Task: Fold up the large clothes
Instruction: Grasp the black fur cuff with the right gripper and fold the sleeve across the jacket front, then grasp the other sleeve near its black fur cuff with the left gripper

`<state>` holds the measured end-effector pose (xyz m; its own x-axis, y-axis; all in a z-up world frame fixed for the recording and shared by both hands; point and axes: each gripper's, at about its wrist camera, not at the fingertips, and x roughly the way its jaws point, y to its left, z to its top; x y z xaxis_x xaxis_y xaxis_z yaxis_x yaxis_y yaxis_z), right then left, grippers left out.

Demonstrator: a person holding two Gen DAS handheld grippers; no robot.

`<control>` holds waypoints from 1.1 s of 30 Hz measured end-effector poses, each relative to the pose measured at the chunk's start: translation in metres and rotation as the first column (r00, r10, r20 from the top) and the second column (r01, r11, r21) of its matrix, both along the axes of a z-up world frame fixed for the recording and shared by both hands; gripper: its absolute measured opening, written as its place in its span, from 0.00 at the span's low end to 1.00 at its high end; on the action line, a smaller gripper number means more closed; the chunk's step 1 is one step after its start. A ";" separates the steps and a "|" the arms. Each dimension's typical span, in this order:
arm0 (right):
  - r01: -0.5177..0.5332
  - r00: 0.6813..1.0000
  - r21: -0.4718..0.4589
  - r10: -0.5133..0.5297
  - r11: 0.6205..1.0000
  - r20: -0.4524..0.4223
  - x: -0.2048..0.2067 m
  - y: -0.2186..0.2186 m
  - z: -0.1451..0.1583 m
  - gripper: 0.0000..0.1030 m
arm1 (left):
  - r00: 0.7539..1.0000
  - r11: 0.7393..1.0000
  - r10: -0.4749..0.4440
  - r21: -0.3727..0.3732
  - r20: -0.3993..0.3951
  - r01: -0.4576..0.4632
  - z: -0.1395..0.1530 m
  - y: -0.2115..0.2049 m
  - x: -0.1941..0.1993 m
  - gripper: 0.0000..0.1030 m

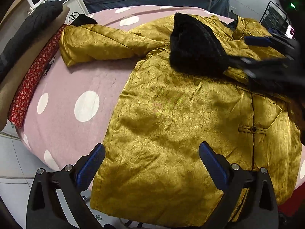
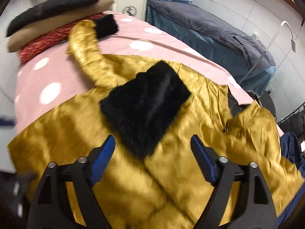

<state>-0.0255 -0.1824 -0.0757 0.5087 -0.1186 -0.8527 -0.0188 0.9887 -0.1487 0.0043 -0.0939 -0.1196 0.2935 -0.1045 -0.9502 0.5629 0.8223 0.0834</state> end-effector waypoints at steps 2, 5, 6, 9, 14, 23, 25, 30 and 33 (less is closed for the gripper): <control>0.015 0.999 -0.012 -0.014 1.000 0.033 -0.031 -0.009 0.009 0.79 | 1.000 1.000 -0.007 0.005 -0.008 0.007 -0.002 -0.003 0.002 0.94; 0.171 0.985 -0.012 -0.170 0.985 0.034 -0.077 -0.052 0.017 0.79 | 1.000 1.000 -0.027 0.007 -0.010 0.028 0.000 -0.011 0.002 0.94; 0.220 0.975 -0.016 -0.219 0.975 0.040 -0.088 -0.065 0.020 0.79 | 0.999 0.999 -0.040 0.005 -0.009 0.040 0.001 -0.015 0.002 0.94; 0.378 0.924 -0.090 -0.369 0.922 0.101 -0.118 -0.109 0.034 0.79 | 0.998 0.998 -0.068 0.008 0.004 0.068 0.002 -0.025 0.000 0.94; 0.524 0.842 -0.149 -0.483 0.839 0.240 -0.138 -0.154 0.065 0.79 | 0.995 0.995 -0.099 -0.032 -0.010 0.099 0.000 -0.040 -0.004 0.94; 0.600 0.774 0.063 -0.598 0.798 0.207 -0.157 -0.174 0.065 0.79 | 0.981 0.980 -0.194 -0.042 -0.003 0.193 0.005 -0.071 -0.010 0.94; 0.577 0.793 0.056 -0.575 0.815 0.203 -0.158 -0.168 0.065 0.79 | 0.979 0.978 -0.205 -0.039 0.000 0.205 0.006 -0.078 -0.007 0.94; 0.554 0.820 0.005 -0.547 0.832 0.168 -0.153 -0.163 0.056 0.79 | 0.980 0.980 -0.195 -0.042 0.036 0.197 0.024 -0.084 0.009 0.94; 0.591 0.800 -0.030 -0.581 0.806 0.148 -0.154 -0.179 0.045 0.79 | 0.987 0.987 -0.152 -0.044 0.045 0.154 0.033 -0.075 0.019 0.94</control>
